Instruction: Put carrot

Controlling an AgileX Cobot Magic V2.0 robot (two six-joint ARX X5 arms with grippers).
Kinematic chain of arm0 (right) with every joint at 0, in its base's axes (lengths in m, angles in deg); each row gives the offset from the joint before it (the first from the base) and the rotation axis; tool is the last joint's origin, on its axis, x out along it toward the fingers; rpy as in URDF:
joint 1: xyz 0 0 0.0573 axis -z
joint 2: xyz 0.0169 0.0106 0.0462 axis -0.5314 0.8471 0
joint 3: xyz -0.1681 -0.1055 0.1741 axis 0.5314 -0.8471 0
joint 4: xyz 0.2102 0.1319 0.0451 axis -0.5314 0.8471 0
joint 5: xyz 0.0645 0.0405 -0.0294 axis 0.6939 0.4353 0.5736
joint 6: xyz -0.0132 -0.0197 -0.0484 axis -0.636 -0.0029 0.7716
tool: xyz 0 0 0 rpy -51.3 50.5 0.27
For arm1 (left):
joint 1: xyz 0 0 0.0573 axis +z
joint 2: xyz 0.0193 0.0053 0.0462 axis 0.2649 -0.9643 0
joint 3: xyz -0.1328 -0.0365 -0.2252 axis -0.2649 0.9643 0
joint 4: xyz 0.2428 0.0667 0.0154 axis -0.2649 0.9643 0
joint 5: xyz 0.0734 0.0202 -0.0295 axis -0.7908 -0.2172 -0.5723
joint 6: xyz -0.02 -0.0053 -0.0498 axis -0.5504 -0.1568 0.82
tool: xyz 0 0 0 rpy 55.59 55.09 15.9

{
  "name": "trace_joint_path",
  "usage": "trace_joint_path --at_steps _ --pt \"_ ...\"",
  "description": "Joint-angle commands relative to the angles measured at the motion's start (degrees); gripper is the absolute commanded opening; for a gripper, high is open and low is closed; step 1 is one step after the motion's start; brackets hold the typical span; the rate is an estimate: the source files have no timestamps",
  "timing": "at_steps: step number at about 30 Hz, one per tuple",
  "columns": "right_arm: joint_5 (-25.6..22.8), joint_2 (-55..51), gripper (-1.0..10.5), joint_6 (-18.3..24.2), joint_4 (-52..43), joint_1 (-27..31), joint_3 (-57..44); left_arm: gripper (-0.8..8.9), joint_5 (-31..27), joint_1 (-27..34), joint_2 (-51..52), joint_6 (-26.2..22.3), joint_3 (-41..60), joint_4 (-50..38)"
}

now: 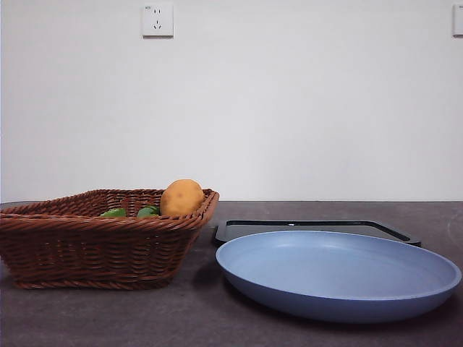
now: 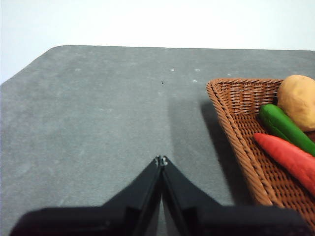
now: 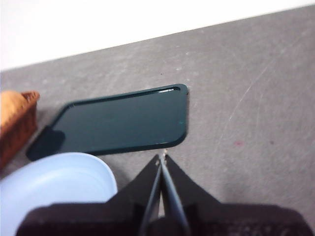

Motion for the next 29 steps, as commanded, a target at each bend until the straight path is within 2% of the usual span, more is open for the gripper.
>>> trace_joint_path --at_steps 1,4,7,9,12,16,19,23,29 --pt "0.0 0.0 0.0 -11.6 -1.2 -0.1 -0.3 0.08 2.3 0.1 0.3 6.3 0.2 -0.7" --pt "0.0 0.0 0.0 -19.0 -1.3 -0.1 -0.3 0.08 6.8 0.1 0.3 12.5 0.2 -0.7" --pt "0.0 0.0 0.0 -22.4 -1.3 -0.1 -0.3 0.08 10.6 0.1 0.3 15.1 0.2 -1.5" --pt "1.0 0.0 0.0 -22.4 -1.3 -0.1 -0.3 0.08 13.0 0.1 0.3 15.4 0.2 -2.0" --pt "4.7 0.2 0.0 -22.4 -0.7 -0.1 0.3 0.07 14.5 0.1 0.2 18.9 -0.6 -1.9" --pt "5.9 2.3 0.0 -22.8 4.5 -0.1 4.0 0.07 14.8 0.1 -2.0 20.5 -4.3 0.7" --pt "6.3 5.6 0.0 -22.1 7.9 -0.1 7.6 0.07 14.9 0.1 -6.3 20.3 -8.5 3.3" --pt "7.7 11.7 0.0 -19.1 10.3 -0.1 12.9 0.07 15.2 0.1 -14.3 20.1 -14.6 5.1" --pt "8.4 22.3 0.0 -14.0 13.8 -0.1 21.6 0.07 23.8 0.1 -26.7 14.7 -23.5 6.9"
